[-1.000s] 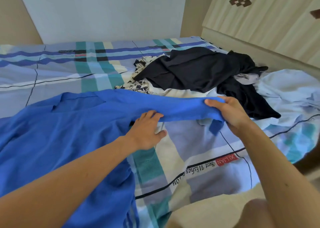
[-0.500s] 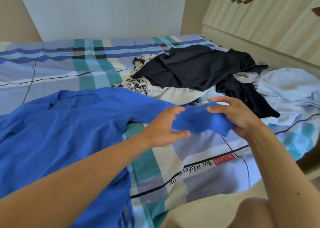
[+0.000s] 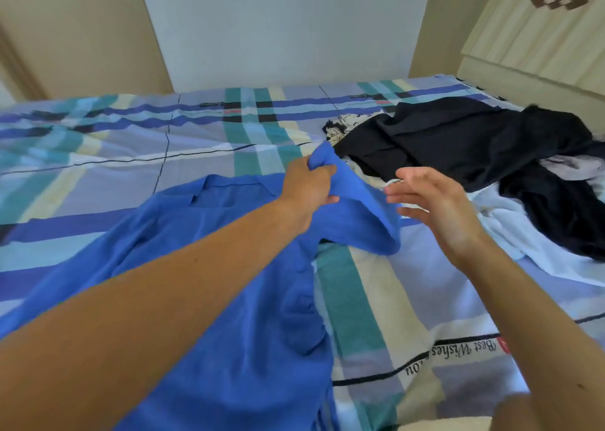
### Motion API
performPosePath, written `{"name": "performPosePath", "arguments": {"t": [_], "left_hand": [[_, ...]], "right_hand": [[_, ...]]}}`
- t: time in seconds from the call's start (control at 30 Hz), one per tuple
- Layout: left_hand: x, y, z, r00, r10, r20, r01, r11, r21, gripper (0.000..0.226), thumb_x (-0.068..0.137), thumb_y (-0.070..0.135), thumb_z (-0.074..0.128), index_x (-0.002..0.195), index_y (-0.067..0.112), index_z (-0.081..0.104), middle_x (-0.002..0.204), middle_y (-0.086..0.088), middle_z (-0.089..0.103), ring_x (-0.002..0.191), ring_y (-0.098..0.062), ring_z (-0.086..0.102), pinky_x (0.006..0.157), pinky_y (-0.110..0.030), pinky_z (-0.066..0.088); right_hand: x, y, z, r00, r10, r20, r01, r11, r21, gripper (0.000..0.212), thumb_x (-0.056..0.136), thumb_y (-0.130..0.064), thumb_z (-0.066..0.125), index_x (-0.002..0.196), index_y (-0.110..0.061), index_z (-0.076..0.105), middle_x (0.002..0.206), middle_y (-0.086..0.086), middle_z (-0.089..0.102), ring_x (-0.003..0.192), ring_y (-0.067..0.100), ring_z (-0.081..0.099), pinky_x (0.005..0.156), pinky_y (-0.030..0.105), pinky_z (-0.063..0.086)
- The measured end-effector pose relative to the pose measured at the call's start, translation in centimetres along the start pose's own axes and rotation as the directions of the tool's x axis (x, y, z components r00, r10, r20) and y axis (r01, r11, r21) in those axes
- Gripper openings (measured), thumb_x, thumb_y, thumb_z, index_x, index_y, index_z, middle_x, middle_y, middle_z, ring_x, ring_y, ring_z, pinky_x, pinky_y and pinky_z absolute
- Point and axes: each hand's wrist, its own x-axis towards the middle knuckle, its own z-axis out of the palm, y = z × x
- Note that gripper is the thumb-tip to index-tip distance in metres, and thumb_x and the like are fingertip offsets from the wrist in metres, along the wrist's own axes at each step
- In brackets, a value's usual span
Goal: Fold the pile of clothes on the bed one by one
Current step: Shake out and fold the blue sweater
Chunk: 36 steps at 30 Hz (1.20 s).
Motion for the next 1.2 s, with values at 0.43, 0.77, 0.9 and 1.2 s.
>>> {"name": "performPosePath", "arguments": {"t": [0.43, 0.77, 0.9, 1.2], "left_hand": [[4.0, -6.9, -24.4, 0.886, -0.064, -0.460, 0.205, 0.943, 0.263, 0.032, 0.085, 0.012, 0.074, 0.067, 0.015, 0.047, 0.069, -0.004, 0.045, 0.074, -0.023, 0.048, 0.055, -0.029, 0.044], [3.7, -8.7, -27.8, 0.906, 0.159, -0.392, 0.172, 0.708, 0.685, 0.041, 0.098, 0.029, 0.052, 0.064, 0.007, 0.047, 0.062, -0.012, 0.055, 0.062, -0.034, 0.056, 0.054, -0.037, 0.044], [2.3, -8.6, -30.0, 0.895, 0.233, -0.381, 0.192, 0.571, 0.798, 0.017, 0.097, 0.023, 0.047, 0.087, 0.015, 0.058, 0.088, -0.009, 0.062, 0.080, -0.032, 0.056, 0.065, -0.038, 0.043], [-2.6, -8.2, -38.0, 0.948, -0.190, -0.256, 0.304, 0.296, 0.906, 0.124, 0.056, 0.077, 0.077, 0.150, 0.016, 0.024, 0.148, -0.010, 0.038, 0.132, -0.035, 0.045, 0.101, -0.051, 0.045]], "right_hand": [[2.7, 8.2, 11.4, 0.935, 0.036, 0.353, 0.285, 0.514, -0.809, 0.050, 0.081, -0.025, 0.076, 0.127, -0.019, 0.056, 0.126, 0.001, 0.046, 0.116, 0.025, 0.052, 0.097, 0.043, 0.044], [3.7, 7.5, 13.3, 0.945, -0.054, 0.322, 0.311, 0.456, -0.834, 0.017, 0.081, -0.016, 0.069, 0.093, -0.023, 0.060, 0.100, -0.003, 0.054, 0.095, 0.023, 0.055, 0.083, 0.042, 0.046], [2.9, 7.0, 15.0, 0.919, -0.111, 0.378, 0.375, 0.539, -0.754, 0.029, 0.080, -0.014, 0.071, 0.101, -0.030, 0.058, 0.107, -0.006, 0.053, 0.100, 0.020, 0.055, 0.093, 0.047, 0.044], [-0.6, 7.5, 25.1, 0.798, -0.165, 0.579, 0.544, 0.610, -0.576, 0.029, 0.081, -0.026, 0.070, 0.106, -0.035, 0.056, 0.111, -0.013, 0.052, 0.108, 0.011, 0.055, 0.099, 0.046, 0.045]]}}
